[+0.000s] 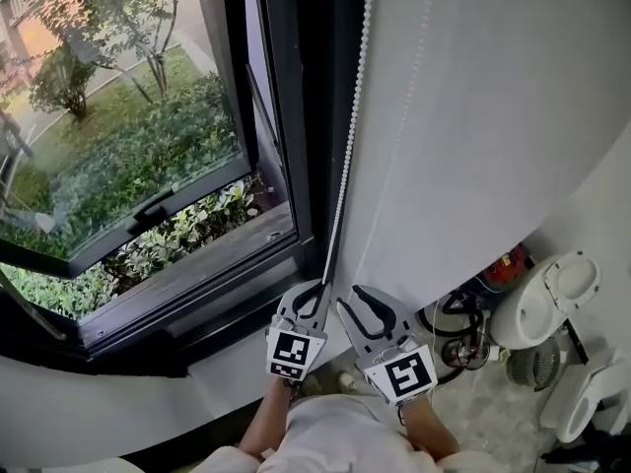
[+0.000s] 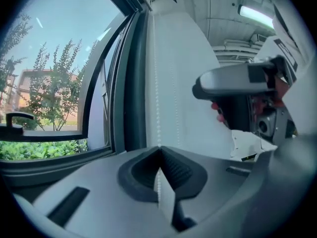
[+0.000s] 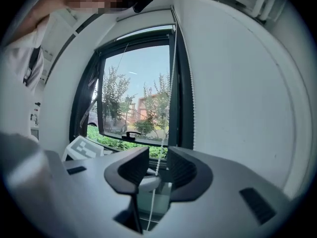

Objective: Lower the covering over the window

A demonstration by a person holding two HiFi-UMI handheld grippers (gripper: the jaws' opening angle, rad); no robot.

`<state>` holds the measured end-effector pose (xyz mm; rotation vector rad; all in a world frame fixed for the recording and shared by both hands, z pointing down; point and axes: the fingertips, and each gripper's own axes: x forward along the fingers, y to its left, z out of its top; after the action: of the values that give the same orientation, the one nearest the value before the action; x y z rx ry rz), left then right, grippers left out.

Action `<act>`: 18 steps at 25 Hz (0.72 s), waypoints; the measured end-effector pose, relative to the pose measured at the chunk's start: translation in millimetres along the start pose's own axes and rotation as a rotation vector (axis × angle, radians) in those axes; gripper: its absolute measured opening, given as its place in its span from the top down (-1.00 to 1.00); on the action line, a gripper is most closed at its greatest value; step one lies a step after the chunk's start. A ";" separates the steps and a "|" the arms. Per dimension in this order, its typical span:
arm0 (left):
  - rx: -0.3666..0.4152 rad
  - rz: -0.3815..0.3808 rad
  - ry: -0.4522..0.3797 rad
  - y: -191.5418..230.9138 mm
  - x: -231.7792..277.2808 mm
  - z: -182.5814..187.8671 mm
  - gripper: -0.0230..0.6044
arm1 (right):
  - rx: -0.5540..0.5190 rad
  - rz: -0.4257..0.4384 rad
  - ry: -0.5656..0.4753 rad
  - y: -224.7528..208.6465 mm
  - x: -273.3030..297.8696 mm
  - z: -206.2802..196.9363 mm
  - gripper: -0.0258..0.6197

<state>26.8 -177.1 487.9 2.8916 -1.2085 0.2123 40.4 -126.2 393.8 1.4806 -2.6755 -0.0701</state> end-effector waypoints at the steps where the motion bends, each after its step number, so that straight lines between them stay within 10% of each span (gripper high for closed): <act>1: 0.000 0.000 0.004 -2.3 -4.2 -1.2 0.88 | -0.004 0.025 -0.004 3.6 0.7 5.2 0.53; 18: -0.059 -0.042 -0.028 -42.1 -49.6 -13.6 0.88 | -0.059 0.147 -0.146 15.4 10.3 84.9 0.52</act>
<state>20.5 -111.7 497.3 2.8749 -1.1368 0.1345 13.9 -126.8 311.1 1.3050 -2.8605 -0.2552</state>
